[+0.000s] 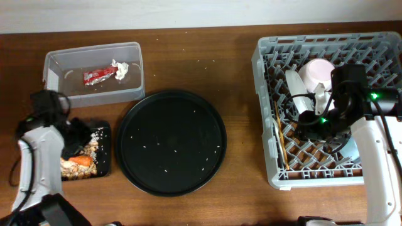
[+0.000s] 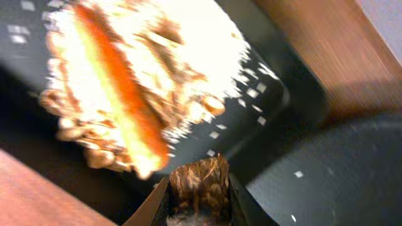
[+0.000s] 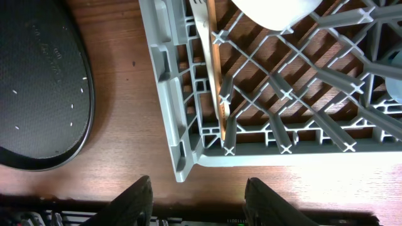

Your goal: Sort waste into correct bins and load items into the dishwasher rack

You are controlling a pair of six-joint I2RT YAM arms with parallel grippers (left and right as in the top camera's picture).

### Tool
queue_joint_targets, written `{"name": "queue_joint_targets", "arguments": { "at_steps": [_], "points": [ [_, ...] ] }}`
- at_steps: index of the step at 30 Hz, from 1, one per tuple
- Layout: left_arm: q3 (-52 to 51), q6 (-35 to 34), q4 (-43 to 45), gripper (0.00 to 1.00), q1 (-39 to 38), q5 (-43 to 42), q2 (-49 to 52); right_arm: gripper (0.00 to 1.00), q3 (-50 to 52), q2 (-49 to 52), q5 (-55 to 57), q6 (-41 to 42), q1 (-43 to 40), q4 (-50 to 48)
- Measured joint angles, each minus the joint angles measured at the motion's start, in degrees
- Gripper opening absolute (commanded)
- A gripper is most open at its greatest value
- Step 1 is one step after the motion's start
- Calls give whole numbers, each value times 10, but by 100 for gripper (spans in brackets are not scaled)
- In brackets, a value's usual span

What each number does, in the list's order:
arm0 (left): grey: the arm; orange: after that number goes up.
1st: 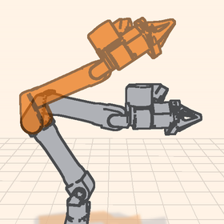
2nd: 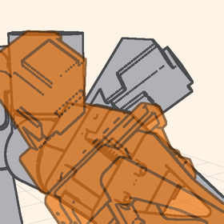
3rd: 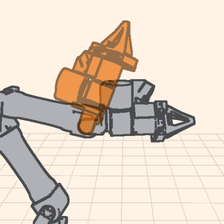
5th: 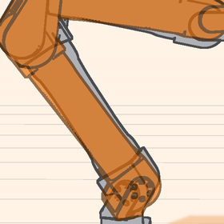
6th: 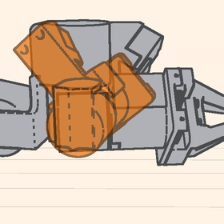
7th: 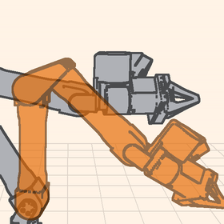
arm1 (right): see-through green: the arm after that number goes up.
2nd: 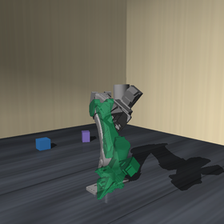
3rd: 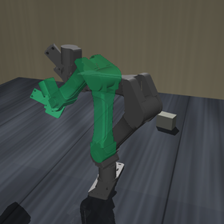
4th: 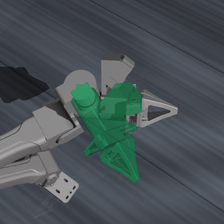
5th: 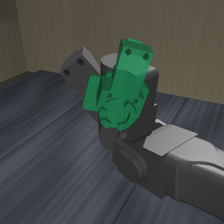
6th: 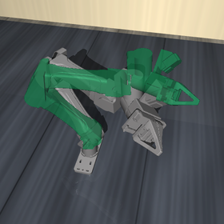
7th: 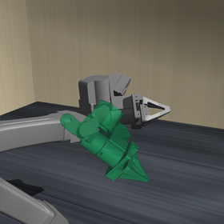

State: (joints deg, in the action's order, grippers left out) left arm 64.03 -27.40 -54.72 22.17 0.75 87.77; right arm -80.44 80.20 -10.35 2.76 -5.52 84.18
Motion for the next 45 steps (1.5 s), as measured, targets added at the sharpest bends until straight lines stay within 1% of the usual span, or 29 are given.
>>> {"name": "queue_joint_targets", "arguments": {
  "at_steps": [1, 2, 6, 7, 8, 9, 10, 11, 12, 13, 15, 16, 18, 20, 21, 22, 23, 24, 25, 26, 28, 29, 38, 40, 41, 42, 43, 44, 45],
  "points": [
    [0, 2, 1, 56, 21, 2, 0, 51, 0, 0, 0, 0, 0, 0],
    [0, 3, 1, 68, 26, 2, 0, 51, 0, 0, 0, 0, 0, 0],
    [0, 4, 1, 70, 26, 2, 0, 51, 0, 0, 0, 0, 0, 2],
    [0, 4, -2, 75, 26, 2, 0, 51, 0, 0, 0, 0, 0, 2],
    [0, 6, -3, 81, 26, -1, 0, 55, 0, 0, 0, 0, 0, 2],
    [0, 17, -3, 85, 20, -15, 0, 58, 0, 0, 0, 0, 0, 2],
    [0, 25, -2, 86, 10, -19, 0, 66, 0, 0, 0, 0, 0, 2],
    [3, 52, -2, 87, -30, -27, 0, 68, 0, 0, 0, 0, 0, 2],
    [12, 78, -14, 98, -70, -34, 0, 74, 0, 0, 0, 0, 0, 2],
    [59, 128, -44, 99, -151, -41, 1, 77, 0, 0, -13, -2, 0, -9],
    [122, 162, -134, 99, -196, -40, 5, 81, -25, 4, -20, -3, 0, -32],
    [164, 180, -177, 98, -215, -44, 5, 97, -47, 4, -22, -4, 0, -25],
    [177, 193, -261, 97, -207, -43, 3, 100, -74, -3, -13, -5, 0, 9],
    [165, 195, -239, 99, -205, -43, -9, 99, -74, -26, 9, -6, 0, 19],
    [130, 197, -209, 99, -205, -44, -65, 99, -73, -58, 20, -7, 0, 16],
    [111, 197, -179, 99, -205, -43, -95, 99, -69, -102, 22, -7, 0, 3],
    [31, 197, -125, 99, -204, -44, -221, 99, -33, -213, 27, -11, 0, -42],
    [6, 197, -94, 99, -204, -44, -290, 99, -6, -270, 29, -13, 0, -73],
    [-57, 196, -37, 99, -204, -44, -385, 99, 44, -353, 35, -15, 0, -92],
    [-102, 195, -44, 99, -204, -44, -488, 99, 75, -398, 37, -15, 0, -104],
    [-139, 195, -39, 99, -204, -44, -609, 99, 129, -446, 42, -15, 0, -94],
    [-144, 195, -39, 99, -204, -44, -632, 99, 131, -446, 42, -15, 0, -88],
    [-148, 195, -50, 99, -204, -44, -638, 99, 131, -447, 45, -15, 0, -89],
    [-148, 195, -50, 99, -204, -44, -638, 99, 132, -450, 50, -16, 0, -104],
    [-148, 195, -50, 99, -204, -44, -638, 99, 138, -456, 50, -15, 0, -126],
    [-148, 195, -50, 99, -204, -44, -638, 99, 157, -479, 52, -15, 3, -179],
    [-148, 195, -50, 99, -204, -44, -638, 99, 177, -515, 52, -16, 13, -209],
    [-148, 195, -50, 99, -204, -44, -639, 99, 222, -557, 54, -15, 26, -289],
    [-148, 195, -50, 99, -204, -44, -639, 99, 298, -635, 54, -16, 43, -325]
  ]
}}
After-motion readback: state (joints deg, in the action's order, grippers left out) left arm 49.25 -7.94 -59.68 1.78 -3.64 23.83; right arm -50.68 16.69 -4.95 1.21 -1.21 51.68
